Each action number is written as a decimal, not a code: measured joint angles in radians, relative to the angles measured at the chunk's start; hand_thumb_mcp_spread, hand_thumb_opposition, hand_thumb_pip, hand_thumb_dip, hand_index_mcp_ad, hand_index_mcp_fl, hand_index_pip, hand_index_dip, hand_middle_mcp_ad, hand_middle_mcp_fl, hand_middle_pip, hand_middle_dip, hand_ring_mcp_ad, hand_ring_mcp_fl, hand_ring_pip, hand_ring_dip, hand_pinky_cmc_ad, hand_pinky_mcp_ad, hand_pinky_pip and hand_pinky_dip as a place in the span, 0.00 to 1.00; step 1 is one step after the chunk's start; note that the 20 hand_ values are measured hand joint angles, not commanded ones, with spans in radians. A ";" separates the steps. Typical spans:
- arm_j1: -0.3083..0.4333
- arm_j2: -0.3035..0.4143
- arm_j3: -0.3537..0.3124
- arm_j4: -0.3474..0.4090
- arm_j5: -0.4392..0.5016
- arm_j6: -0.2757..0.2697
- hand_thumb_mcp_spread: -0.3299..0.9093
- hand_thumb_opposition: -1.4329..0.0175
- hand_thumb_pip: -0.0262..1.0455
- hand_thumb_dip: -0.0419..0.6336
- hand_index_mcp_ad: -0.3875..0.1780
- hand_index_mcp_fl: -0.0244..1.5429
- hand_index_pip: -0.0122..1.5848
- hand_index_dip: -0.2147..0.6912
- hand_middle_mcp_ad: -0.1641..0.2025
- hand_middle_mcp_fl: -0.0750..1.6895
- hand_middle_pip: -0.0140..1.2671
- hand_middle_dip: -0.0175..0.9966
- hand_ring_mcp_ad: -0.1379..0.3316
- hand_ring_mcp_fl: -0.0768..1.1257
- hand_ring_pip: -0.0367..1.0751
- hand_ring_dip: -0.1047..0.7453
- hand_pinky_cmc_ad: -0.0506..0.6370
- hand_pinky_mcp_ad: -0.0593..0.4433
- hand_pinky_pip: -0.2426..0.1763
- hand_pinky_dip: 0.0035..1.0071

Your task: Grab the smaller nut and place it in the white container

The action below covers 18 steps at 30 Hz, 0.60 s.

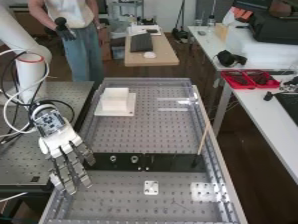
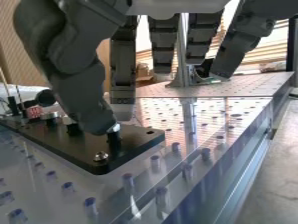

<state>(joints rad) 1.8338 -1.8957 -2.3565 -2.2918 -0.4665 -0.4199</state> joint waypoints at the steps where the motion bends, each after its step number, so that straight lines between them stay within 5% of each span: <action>1: 0.000 0.000 -0.001 0.002 0.000 -0.002 0.59 0.43 0.73 0.41 0.47 0.07 0.98 0.26 0.67 0.09 0.12 0.24 0.61 0.07 0.12 0.22 0.56 0.54 0.36 0.53; 18: 0.017 -0.004 -0.008 0.026 0.012 -0.034 0.59 0.43 0.72 0.41 0.47 0.11 0.98 0.27 0.67 0.09 0.12 0.24 0.61 0.07 0.12 0.22 0.56 0.51 0.36 0.53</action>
<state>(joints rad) 1.8511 -1.8992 -2.3648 -2.2661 -0.4550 -0.4543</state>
